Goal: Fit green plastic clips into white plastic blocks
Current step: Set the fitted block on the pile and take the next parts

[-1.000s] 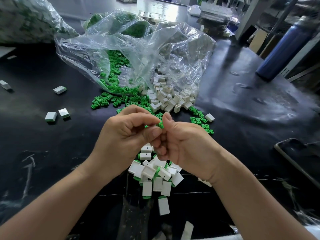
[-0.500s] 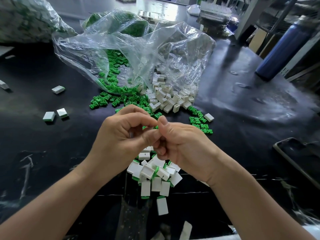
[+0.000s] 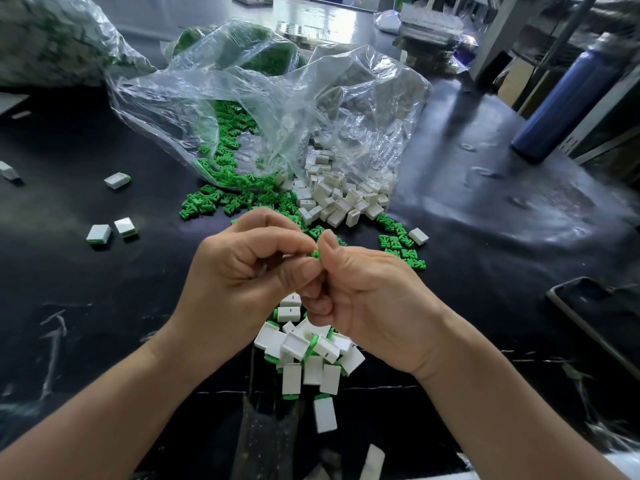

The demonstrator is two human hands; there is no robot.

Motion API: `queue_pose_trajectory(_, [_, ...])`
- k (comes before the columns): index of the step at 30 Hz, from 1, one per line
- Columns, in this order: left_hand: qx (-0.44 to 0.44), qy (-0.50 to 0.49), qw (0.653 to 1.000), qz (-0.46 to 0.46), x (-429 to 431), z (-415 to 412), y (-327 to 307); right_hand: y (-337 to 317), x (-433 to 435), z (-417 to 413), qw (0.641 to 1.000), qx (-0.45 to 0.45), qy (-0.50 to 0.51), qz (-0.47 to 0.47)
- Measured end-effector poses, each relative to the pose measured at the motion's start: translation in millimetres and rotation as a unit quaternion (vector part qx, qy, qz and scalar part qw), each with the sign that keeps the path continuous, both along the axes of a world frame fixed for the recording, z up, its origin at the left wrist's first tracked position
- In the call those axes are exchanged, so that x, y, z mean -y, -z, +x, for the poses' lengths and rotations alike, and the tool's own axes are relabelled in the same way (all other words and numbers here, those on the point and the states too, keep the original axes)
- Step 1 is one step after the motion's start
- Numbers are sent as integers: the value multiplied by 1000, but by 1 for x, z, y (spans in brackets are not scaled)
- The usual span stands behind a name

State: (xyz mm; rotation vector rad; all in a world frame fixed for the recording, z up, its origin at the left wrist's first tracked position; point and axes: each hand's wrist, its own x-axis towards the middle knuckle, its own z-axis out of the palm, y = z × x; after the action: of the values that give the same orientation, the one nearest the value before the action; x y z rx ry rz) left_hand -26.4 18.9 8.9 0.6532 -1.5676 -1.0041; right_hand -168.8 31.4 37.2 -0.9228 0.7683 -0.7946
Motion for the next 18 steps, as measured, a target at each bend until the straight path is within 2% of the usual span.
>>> queue_pose_trajectory(6, [26, -31, 999, -30, -1, 0, -1, 2, -3, 5, 999, 16, 31, -8])
queue_pose_trajectory(13, [41, -39, 998, -37, -2, 2, 0, 2, -3, 5, 1000, 9, 22, -8])
queue_pose_trajectory(18, [-17, 3, 1000, 10, -1, 3, -1, 2, 0, 4, 1000, 3, -30, 11])
